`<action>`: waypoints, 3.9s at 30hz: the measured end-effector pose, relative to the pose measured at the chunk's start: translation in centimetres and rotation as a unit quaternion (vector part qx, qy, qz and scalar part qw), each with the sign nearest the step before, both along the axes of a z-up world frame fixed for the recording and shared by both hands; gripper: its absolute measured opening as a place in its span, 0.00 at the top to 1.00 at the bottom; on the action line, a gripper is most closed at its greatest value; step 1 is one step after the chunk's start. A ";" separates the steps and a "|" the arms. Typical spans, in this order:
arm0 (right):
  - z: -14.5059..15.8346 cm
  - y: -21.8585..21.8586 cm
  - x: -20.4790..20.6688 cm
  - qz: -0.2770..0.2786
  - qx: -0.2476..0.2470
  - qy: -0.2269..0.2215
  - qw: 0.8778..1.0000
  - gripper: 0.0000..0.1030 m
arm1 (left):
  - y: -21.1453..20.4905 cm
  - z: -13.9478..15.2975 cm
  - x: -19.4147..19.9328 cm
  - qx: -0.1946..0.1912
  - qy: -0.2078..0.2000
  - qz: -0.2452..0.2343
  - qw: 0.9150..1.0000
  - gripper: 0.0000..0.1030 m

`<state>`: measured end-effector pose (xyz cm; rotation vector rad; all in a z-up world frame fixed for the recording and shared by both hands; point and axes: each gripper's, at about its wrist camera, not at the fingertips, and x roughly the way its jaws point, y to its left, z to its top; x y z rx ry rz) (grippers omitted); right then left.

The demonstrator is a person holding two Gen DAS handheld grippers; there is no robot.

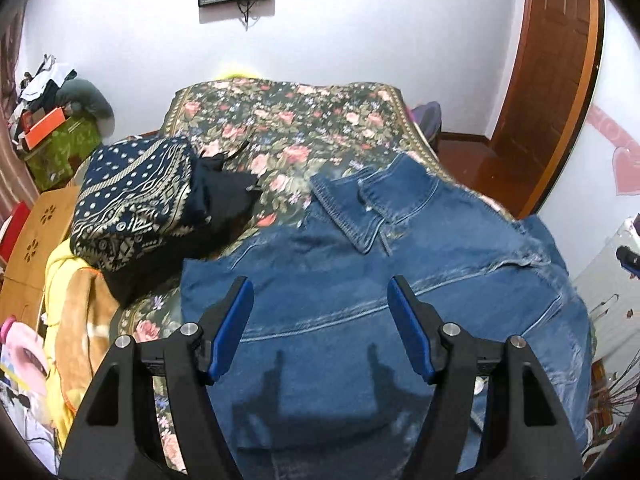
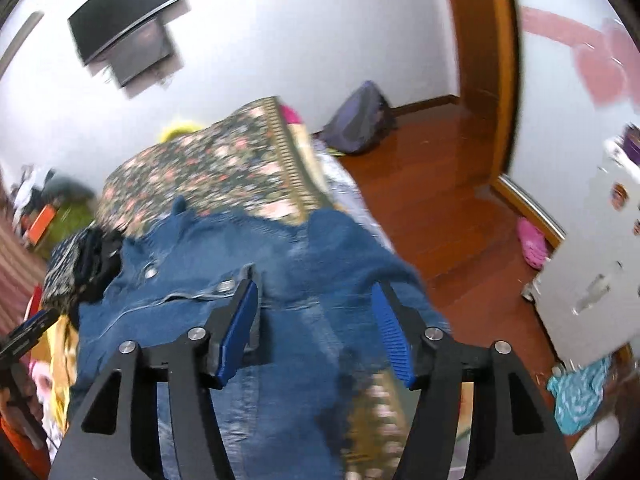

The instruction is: Fold large clothes

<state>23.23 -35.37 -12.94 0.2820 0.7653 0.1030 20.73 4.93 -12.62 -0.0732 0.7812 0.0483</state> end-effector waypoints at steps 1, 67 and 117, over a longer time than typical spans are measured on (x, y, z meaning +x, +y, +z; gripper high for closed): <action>-0.3 -0.8 0.0 -0.010 0.002 0.004 1.000 0.45 | -0.2 0.0 0.2 -0.002 0.000 -0.001 1.000 0.34; -0.1 11.7 -0.8 0.219 0.058 0.075 0.971 0.67 | -0.8 -3.7 -2.0 0.006 0.042 -0.025 0.999 0.33; 9.2 13.0 2.2 0.202 0.118 -0.073 0.970 0.89 | 2.4 -1.6 -3.2 -0.014 0.010 0.007 1.000 0.33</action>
